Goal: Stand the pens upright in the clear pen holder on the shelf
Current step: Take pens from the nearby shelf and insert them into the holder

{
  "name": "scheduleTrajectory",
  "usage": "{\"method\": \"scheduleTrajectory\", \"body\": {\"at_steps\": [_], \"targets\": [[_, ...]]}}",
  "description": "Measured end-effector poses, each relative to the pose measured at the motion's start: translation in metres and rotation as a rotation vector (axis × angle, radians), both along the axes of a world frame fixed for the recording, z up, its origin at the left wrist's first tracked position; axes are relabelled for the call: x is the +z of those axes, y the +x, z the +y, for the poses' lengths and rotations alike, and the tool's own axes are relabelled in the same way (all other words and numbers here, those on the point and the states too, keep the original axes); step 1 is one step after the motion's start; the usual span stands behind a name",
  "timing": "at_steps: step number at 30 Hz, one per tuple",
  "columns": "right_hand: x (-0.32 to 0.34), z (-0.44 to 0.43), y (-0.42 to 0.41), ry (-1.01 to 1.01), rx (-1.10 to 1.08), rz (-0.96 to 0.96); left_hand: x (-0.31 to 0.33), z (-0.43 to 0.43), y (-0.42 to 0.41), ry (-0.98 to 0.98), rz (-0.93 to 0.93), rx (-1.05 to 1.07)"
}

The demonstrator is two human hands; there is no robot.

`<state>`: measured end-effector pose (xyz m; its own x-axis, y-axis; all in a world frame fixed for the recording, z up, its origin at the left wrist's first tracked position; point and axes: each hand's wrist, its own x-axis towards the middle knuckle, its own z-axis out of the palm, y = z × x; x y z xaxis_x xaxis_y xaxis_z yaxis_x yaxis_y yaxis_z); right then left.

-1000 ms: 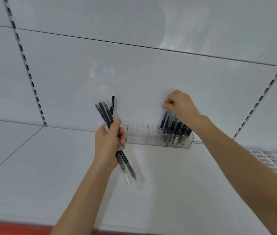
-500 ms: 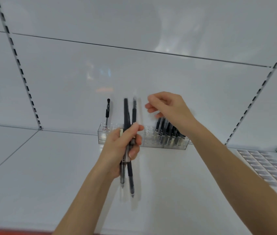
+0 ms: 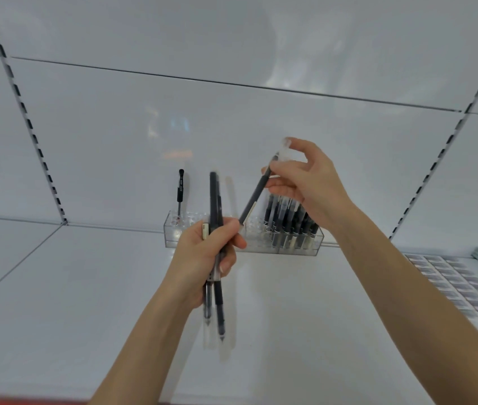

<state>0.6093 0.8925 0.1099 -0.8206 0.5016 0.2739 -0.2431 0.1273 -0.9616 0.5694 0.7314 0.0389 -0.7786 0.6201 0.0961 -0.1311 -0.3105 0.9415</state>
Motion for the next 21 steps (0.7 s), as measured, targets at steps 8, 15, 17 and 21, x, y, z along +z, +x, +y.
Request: {"method": "scheduleTrajectory", "body": {"at_steps": [8,15,17,21], "targets": [[0.006,0.021,-0.004,0.151,-0.196,0.149,-0.006,0.005,-0.004,-0.087,-0.037,0.098],[-0.014,0.042,-0.025,0.645,-0.353,0.030,-0.006,0.001,-0.008,-0.084,-0.096,0.120],[-0.021,0.044,-0.028,0.707,-0.335,-0.019,-0.005,0.001,-0.008,-0.074,-0.107,0.118],[-0.023,0.049,-0.029,0.713,-0.341,-0.028,-0.006,0.000,-0.007,-0.062,-0.123,0.124]]}}
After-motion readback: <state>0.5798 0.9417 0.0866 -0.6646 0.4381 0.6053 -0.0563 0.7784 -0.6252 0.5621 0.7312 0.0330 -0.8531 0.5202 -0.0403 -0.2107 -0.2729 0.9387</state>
